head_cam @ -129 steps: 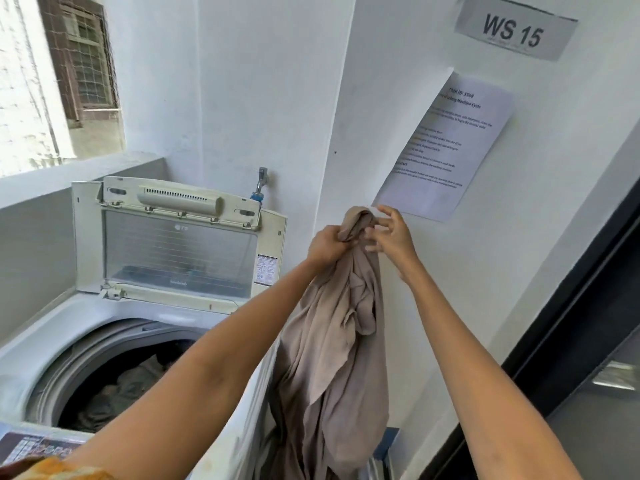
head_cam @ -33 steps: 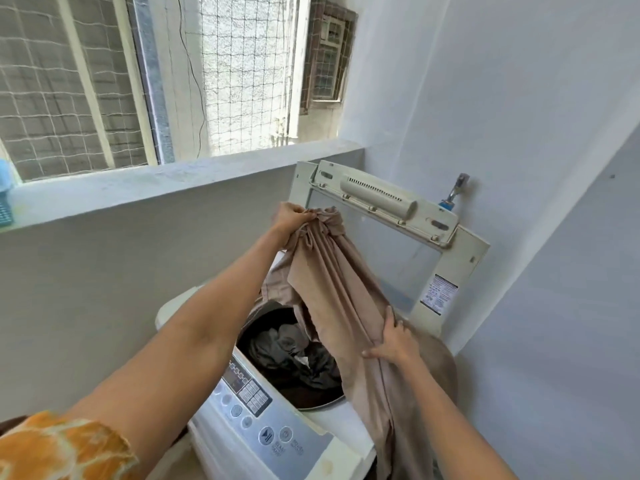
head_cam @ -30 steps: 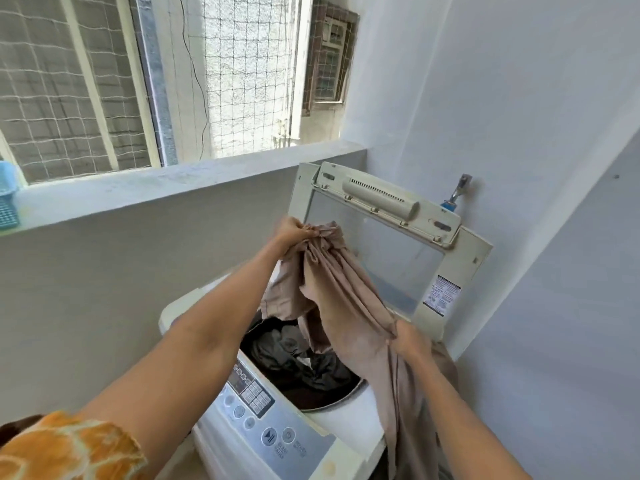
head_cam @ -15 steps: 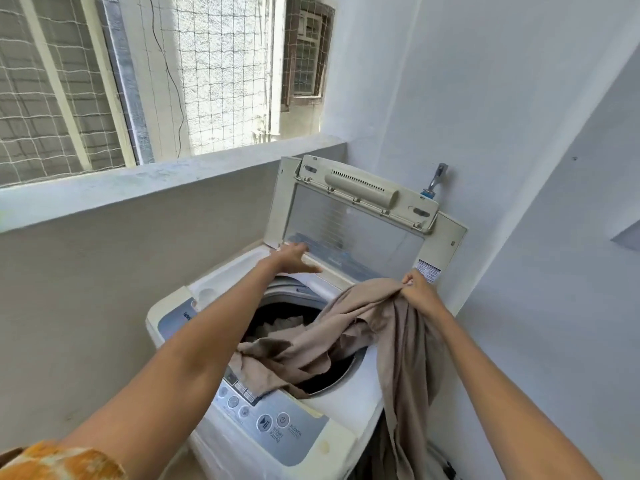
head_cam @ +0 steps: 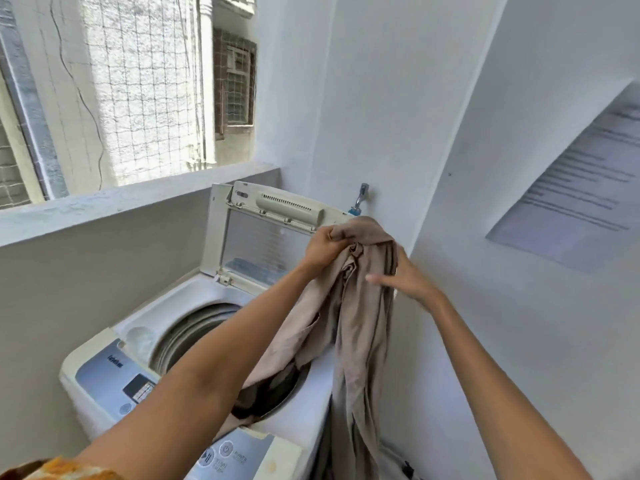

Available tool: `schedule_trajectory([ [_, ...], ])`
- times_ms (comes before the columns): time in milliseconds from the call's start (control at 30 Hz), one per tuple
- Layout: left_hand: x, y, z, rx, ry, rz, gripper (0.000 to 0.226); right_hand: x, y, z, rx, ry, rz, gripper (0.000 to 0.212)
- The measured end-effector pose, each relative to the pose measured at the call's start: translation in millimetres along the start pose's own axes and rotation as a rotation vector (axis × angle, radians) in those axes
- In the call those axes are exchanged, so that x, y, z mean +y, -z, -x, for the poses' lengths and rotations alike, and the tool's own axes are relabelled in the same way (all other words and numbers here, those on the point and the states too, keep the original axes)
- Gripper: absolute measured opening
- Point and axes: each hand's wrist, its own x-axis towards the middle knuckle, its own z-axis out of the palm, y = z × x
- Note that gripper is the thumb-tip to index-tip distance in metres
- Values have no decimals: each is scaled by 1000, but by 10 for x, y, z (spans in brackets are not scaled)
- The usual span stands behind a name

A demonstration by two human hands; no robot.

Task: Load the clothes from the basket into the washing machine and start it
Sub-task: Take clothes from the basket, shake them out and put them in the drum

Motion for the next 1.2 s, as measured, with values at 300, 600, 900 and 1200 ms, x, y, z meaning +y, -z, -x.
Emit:
schedule_trajectory([
  [300, 873, 358, -214, 251, -131, 216, 15, 916, -785, 600, 14, -359, -63, 41],
  [600, 798, 1604, -300, 540, -109, 134, 4, -26, -10, 37, 532, -97, -246, 28],
  [900, 533, 2023, -480, 443, -70, -71, 29, -549, -85, -263, 573, 20, -561, 32],
  [1200, -1035, 2057, -17, -125, 551, -424, 43, -638, -540, -319, 431, -4, -521, 43],
])
